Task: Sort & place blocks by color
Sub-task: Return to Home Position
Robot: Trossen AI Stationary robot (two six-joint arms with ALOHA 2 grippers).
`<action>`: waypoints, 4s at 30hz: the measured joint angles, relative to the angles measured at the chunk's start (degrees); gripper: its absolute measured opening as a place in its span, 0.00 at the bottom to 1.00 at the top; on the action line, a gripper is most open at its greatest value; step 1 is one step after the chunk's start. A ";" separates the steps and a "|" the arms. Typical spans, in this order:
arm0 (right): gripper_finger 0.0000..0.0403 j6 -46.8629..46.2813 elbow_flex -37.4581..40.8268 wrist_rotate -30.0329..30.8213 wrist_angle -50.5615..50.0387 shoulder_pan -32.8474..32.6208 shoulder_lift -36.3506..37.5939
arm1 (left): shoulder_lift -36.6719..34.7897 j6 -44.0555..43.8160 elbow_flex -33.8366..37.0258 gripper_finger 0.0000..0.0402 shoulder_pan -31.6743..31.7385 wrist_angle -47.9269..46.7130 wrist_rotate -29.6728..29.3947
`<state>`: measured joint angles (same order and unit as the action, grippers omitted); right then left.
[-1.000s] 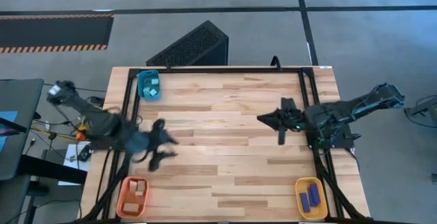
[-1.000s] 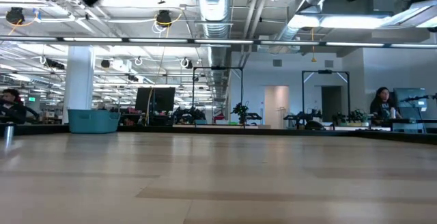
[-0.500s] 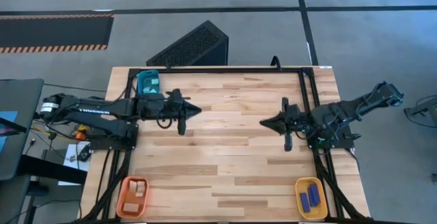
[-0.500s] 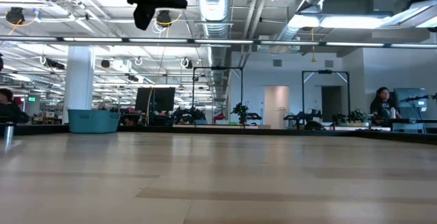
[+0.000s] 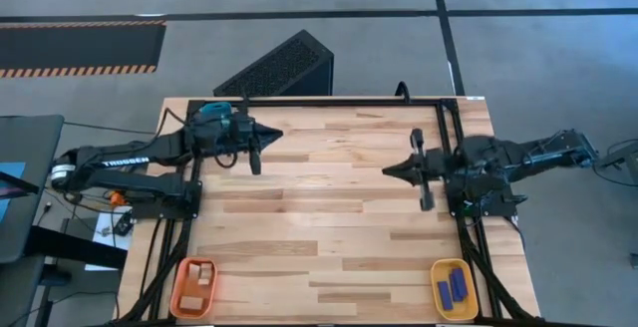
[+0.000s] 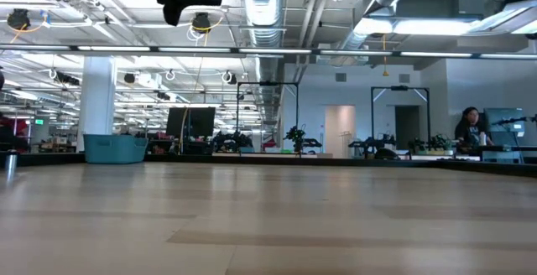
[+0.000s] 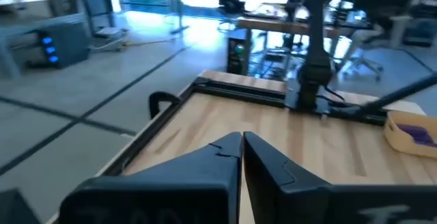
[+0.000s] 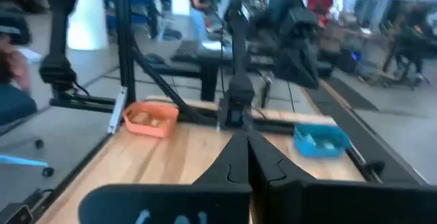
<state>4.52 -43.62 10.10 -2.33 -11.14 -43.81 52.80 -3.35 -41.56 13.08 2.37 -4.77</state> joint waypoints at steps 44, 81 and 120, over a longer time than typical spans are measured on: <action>0.01 -1.75 27.71 -18.49 29.17 6.36 11.52 | -34.27 -2.74 33.26 0.00 28.68 22.82 32.68; 0.00 -14.57 42.97 -40.16 49.20 28.25 19.91 | -52.74 -2.29 39.69 0.00 28.63 9.35 39.23; 0.05 -2.96 42.97 -13.95 5.55 13.94 43.47 | -52.50 -0.92 41.03 0.00 13.57 2.45 26.26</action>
<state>1.56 -0.64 -3.86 3.22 2.80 -0.34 0.30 -4.26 -0.54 26.65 4.82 21.49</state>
